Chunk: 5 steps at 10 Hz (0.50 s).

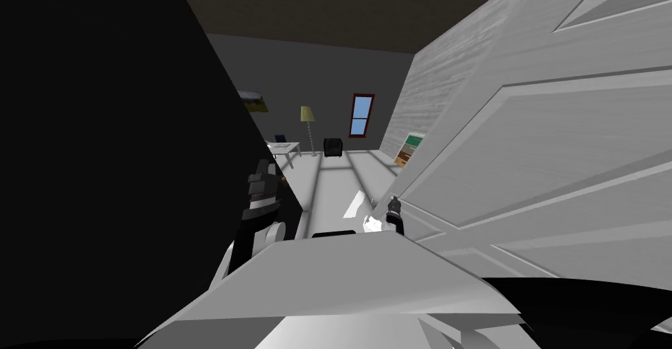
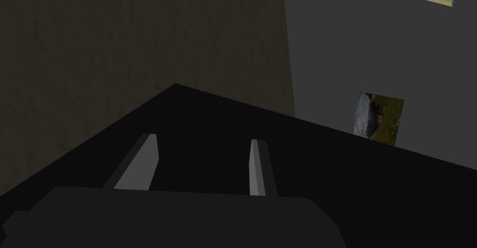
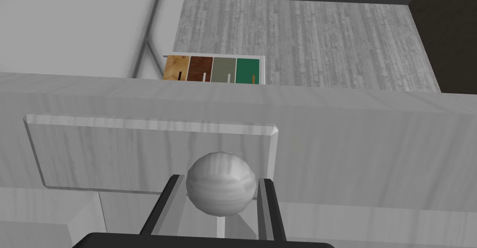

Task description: Push the door open

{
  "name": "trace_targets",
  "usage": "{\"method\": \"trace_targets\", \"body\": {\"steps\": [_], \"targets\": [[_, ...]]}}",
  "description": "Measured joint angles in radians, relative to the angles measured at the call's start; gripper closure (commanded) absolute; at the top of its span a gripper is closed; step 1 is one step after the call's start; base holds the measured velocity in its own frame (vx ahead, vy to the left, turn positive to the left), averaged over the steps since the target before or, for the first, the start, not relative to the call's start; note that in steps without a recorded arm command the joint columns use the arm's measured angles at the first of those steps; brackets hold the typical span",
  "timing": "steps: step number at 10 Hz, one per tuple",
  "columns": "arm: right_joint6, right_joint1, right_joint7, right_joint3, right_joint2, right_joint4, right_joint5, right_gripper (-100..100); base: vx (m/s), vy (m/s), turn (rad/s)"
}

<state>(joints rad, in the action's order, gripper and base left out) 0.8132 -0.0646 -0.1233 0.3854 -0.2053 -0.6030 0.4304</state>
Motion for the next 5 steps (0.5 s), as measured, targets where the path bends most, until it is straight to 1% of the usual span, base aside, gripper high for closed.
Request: {"method": "trace_targets", "body": {"steps": [1, 2, 3, 5], "targets": [[0.011, -0.008, -0.001, 0.009, -0.005, 0.019, 0.006, 100, 0.202, -0.011, -0.042], [0.011, -0.001, -0.006, 0.019, -0.007, 0.010, 0.012, 100, 0.089, -0.009, -0.028], [0.011, -0.001, -0.007, 0.022, -0.010, 0.007, 0.014, 100, 0.115, -0.023, -0.027], [-0.005, 0.014, -0.022, 0.039, -0.001, -0.016, 0.027, 100, 0.162, -0.044, -0.036]]}}
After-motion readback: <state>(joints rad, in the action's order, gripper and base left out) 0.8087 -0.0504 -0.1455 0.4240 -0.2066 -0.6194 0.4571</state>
